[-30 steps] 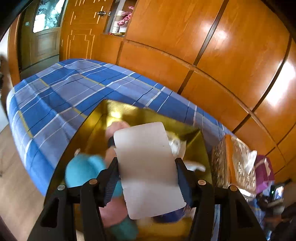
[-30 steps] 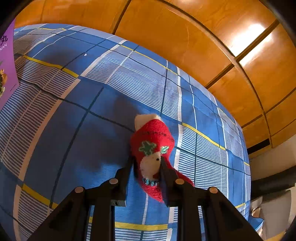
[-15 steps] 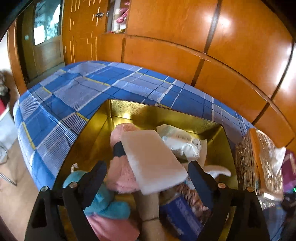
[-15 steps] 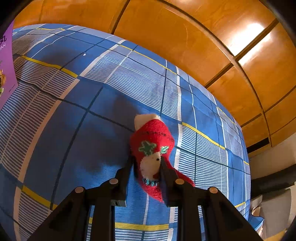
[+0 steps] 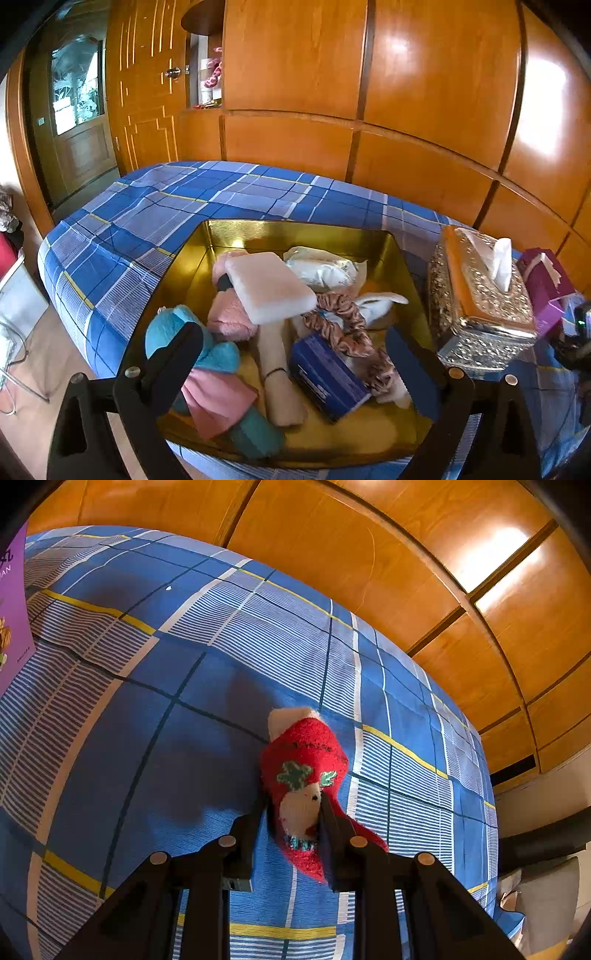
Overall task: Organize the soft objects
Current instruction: 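Carry the red Christmas sock with the right tool into the gold tray and release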
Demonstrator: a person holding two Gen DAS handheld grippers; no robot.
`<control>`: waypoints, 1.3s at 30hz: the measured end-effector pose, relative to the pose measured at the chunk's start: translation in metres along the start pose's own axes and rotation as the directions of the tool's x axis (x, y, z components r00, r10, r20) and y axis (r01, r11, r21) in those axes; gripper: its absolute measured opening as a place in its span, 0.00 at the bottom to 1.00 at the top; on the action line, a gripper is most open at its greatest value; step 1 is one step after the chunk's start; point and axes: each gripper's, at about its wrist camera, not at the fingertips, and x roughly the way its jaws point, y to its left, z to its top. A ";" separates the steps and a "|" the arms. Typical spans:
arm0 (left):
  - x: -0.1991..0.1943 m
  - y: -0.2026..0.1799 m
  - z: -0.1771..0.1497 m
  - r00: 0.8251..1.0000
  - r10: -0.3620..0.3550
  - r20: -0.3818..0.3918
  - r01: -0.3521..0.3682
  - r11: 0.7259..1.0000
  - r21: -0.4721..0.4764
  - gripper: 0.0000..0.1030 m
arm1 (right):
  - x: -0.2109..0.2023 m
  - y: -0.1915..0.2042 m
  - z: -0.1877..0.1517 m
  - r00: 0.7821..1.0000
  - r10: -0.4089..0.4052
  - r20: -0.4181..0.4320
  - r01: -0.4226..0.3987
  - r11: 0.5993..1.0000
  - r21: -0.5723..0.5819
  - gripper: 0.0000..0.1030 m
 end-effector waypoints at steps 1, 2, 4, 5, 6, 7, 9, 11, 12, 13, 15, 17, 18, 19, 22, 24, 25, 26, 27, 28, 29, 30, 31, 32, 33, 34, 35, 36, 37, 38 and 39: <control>-0.002 -0.002 -0.001 1.000 -0.004 0.001 0.004 1.000 0.006 0.97 | 0.000 0.000 0.000 1.000 0.000 -0.001 0.000 1.000 0.002 0.24; -0.004 -0.004 -0.002 1.000 -0.005 0.001 0.005 1.000 0.013 0.97 | 0.000 -0.001 0.000 1.000 0.000 -0.002 0.000 1.000 0.003 0.24; -0.008 -0.007 -0.004 1.000 -0.001 0.009 0.001 1.000 0.029 0.97 | 0.000 -0.001 0.001 1.000 0.002 -0.004 -0.002 1.000 0.006 0.23; -0.009 -0.008 -0.005 1.000 -0.002 0.012 0.002 0.999 0.036 0.97 | 0.000 -0.002 0.001 1.000 0.003 -0.005 -0.003 1.000 0.009 0.23; -0.011 -0.009 -0.006 1.000 -0.002 0.015 0.001 0.999 0.043 0.97 | 0.000 -0.002 0.001 1.000 0.004 -0.006 -0.004 1.000 0.011 0.23; -0.013 -0.010 -0.006 1.000 -0.003 0.017 0.002 0.999 0.047 0.97 | 0.000 -0.003 0.001 1.000 0.006 -0.007 -0.006 1.000 0.016 0.23; -0.014 -0.011 -0.006 1.000 -0.007 0.020 0.006 0.999 0.052 0.97 | 0.001 -0.004 0.002 1.000 0.009 -0.013 -0.009 1.000 0.028 0.21; -0.016 -0.012 -0.007 1.000 -0.009 0.024 0.008 0.998 0.061 0.97 | 0.001 -0.006 0.003 1.000 0.018 -0.024 -0.017 0.998 0.053 0.20; -0.017 -0.013 -0.007 1.000 -0.010 0.026 0.008 0.998 0.063 0.97 | 0.000 -0.007 0.003 0.999 0.023 -0.028 -0.022 0.998 0.065 0.19; -0.017 -0.013 -0.008 1.000 -0.011 0.026 0.009 0.998 0.065 0.97 | 0.000 -0.008 0.003 0.999 0.032 -0.034 -0.029 0.996 0.081 0.19; -0.018 -0.014 -0.008 1.000 -0.016 0.026 0.015 0.998 0.067 0.97 | -0.002 -0.013 0.004 0.997 0.065 -0.043 -0.059 0.990 0.127 0.15; -0.020 -0.015 -0.009 0.999 -0.021 0.030 0.019 0.997 0.069 0.97 | -0.004 -0.020 0.005 0.992 0.119 -0.050 -0.108 0.977 0.185 0.14; -0.020 -0.015 -0.009 0.999 -0.022 0.032 0.020 0.997 0.072 0.97 | -0.004 -0.022 0.006 0.989 0.140 -0.052 -0.126 0.970 0.207 0.14; -0.020 -0.015 -0.009 0.999 -0.025 0.032 0.022 0.997 0.074 0.97 | -0.005 -0.027 0.007 0.982 0.179 -0.052 -0.161 0.956 0.246 0.14; -0.021 -0.014 -0.011 0.999 -0.028 0.030 0.026 0.997 0.076 0.97 | -0.008 -0.032 0.011 0.968 0.243 -0.057 -0.215 0.929 0.301 0.14; -0.020 -0.013 -0.012 0.999 -0.028 0.025 0.026 0.996 0.080 0.97 | -0.012 -0.035 0.016 0.962 0.268 -0.056 -0.237 0.917 0.321 0.14; -0.020 -0.013 -0.013 0.999 -0.029 0.024 0.027 0.996 0.080 0.97 | -0.017 -0.035 0.019 0.959 0.278 -0.050 -0.247 0.912 0.326 0.14; -0.021 -0.013 -0.013 0.999 -0.031 0.023 0.029 0.996 0.080 0.97 | -0.022 -0.035 0.023 0.956 0.289 -0.040 -0.261 0.908 0.327 0.14; -0.021 -0.013 -0.014 0.999 -0.032 0.024 0.030 0.996 0.081 0.97 | -0.030 -0.035 0.029 0.955 0.296 -0.028 -0.271 0.906 0.325 0.14; -0.021 -0.013 -0.015 0.999 -0.033 0.023 0.031 0.996 0.082 0.97 | -0.035 -0.036 0.035 0.954 0.301 -0.016 -0.280 0.905 0.321 0.14; -0.021 -0.014 -0.015 0.999 -0.036 0.022 0.034 0.996 0.086 0.97 | -0.041 -0.036 0.041 0.952 0.305 -0.004 -0.288 0.904 0.317 0.14; -0.021 -0.014 -0.015 0.999 -0.039 0.022 0.037 0.995 0.088 0.97 | -0.050 -0.036 0.049 0.951 0.309 0.015 -0.299 0.903 0.310 0.14; -0.021 -0.015 -0.015 0.999 -0.042 0.022 0.040 0.995 0.090 0.97 | -0.057 -0.037 0.058 0.949 0.313 0.030 -0.307 0.903 0.302 0.14; -0.021 -0.015 -0.015 0.999 -0.045 0.023 0.043 0.995 0.092 0.97 | -0.064 -0.036 0.066 0.948 0.314 0.042 -0.312 0.904 0.293 0.14; -0.021 -0.016 -0.016 0.999 -0.047 0.022 0.045 0.995 0.094 0.97 | -0.071 -0.035 0.074 0.948 0.315 0.053 -0.316 0.906 0.282 0.14; -0.021 -0.016 -0.016 0.999 -0.048 0.022 0.045 0.994 0.096 0.97 | -0.080 -0.033 0.085 0.947 0.314 0.068 -0.321 0.910 0.264 0.14; -0.022 -0.017 -0.016 0.999 -0.050 0.022 0.048 0.994 0.096 0.97 | -0.089 -0.030 0.095 0.946 0.314 0.082 -0.325 0.913 0.247 0.14; -0.022 -0.017 -0.017 0.998 -0.053 0.022 0.051 0.994 0.094 0.97 | -0.095 -0.027 0.104 0.945 0.315 0.093 -0.328 0.916 0.231 0.14; -0.021 -0.017 -0.017 0.998 -0.057 0.019 0.055 0.994 0.093 0.97 | -0.107 -0.022 0.118 0.942 0.316 0.112 -0.333 0.920 0.207 0.14; -0.021 -0.017 -0.017 0.998 -0.057 0.017 0.055 0.994 0.093 0.97 | -0.115 -0.018 0.127 0.940 0.318 0.125 -0.337 0.922 0.192 0.14; -0.021 -0.017 -0.017 0.998 -0.056 0.016 0.055 0.994 0.093 0.97 | -0.122 -0.015 0.134 0.937 0.321 0.138 -0.342 0.923 0.176 0.14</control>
